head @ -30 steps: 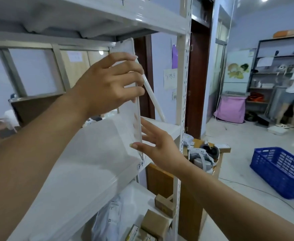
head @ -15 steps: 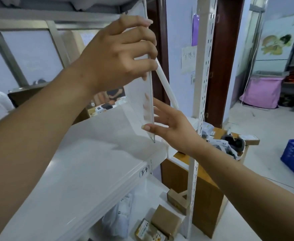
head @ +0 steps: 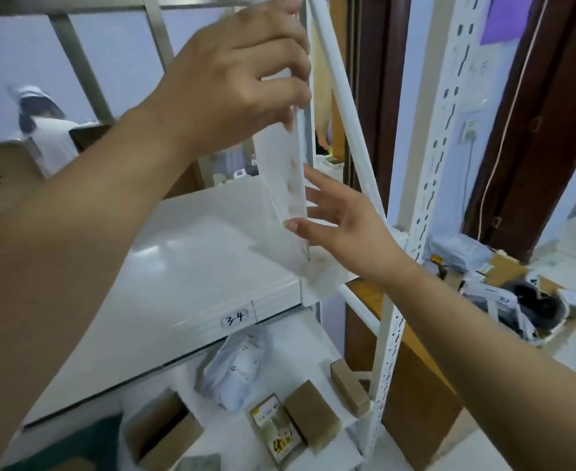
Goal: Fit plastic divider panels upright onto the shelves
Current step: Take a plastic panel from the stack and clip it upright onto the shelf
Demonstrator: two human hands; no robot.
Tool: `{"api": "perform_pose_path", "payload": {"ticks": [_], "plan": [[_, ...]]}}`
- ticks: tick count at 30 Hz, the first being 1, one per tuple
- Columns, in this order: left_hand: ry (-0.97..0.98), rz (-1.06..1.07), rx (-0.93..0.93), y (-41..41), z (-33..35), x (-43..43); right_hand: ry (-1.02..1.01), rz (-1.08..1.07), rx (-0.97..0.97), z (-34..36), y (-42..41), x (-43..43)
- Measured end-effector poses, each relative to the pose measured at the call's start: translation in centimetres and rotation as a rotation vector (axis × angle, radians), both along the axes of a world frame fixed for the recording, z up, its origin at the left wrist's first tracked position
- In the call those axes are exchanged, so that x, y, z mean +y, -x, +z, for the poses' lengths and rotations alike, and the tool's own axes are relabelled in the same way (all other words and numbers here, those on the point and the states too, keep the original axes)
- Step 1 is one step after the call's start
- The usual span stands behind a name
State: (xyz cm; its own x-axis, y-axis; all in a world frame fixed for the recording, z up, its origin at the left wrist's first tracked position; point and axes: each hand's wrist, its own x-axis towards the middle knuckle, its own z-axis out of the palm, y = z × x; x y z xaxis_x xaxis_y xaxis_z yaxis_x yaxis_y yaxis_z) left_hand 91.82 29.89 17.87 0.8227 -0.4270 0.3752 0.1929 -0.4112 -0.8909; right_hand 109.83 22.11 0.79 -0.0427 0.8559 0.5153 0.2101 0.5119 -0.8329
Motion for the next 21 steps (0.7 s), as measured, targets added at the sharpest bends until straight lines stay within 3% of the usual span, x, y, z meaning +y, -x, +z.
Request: {"api": "perform_pose_path", "payload": {"ticks": [9,21], "plan": [[0.094,0.285,-0.016,-2.0,-1.1,-2.8,-0.001,0.181,-0.038,0.0,-3.9,0.9],[0.109,0.420,-0.026,-1.5,-0.8,-3.7,-0.043,0.190,-0.096,-0.2,-3.0,1.4]]}}
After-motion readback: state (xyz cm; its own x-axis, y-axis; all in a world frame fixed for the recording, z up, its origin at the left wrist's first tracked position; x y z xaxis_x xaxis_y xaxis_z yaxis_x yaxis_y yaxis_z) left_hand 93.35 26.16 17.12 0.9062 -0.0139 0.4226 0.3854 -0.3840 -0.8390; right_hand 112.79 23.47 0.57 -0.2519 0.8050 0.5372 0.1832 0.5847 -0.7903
